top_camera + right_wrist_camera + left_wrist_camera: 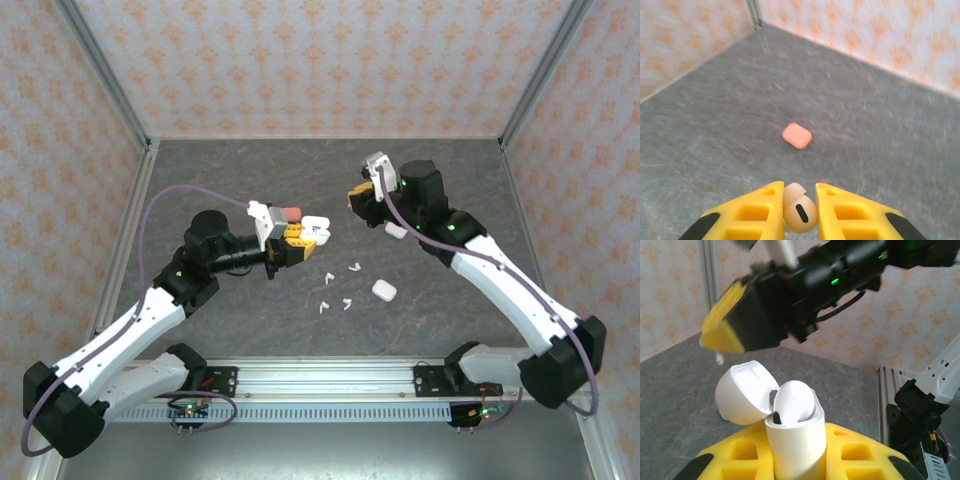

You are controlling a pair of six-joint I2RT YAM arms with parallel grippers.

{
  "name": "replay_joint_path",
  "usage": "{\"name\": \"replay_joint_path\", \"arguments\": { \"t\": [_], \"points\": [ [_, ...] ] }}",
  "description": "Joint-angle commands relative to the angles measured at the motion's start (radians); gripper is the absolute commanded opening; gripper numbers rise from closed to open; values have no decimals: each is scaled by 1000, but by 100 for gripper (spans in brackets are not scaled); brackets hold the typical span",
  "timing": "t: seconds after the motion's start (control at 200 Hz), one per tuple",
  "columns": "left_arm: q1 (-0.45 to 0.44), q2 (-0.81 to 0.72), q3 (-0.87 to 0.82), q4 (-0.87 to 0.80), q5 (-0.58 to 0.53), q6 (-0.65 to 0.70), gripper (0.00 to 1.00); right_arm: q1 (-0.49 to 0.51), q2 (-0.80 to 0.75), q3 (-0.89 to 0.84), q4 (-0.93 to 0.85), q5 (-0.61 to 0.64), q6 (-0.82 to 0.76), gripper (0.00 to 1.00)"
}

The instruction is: Insert the wireless bluetooth earbuds into the charging case

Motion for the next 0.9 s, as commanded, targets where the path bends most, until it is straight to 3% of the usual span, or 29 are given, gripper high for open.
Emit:
{"name": "replay_joint_path", "arguments": {
  "t": [0.0,0.475,0.896],
  "points": [
    [-8,18,54,70,49,-16,4,26,-75,-18,62,-44,-121,19],
    [-8,59,59,104,60,-31,4,190,-137,-21,39,8,-242,19],
    [-7,50,54,90,53,-25,4,199,-141,-31,15,-6,-236,19]
  ]
}}
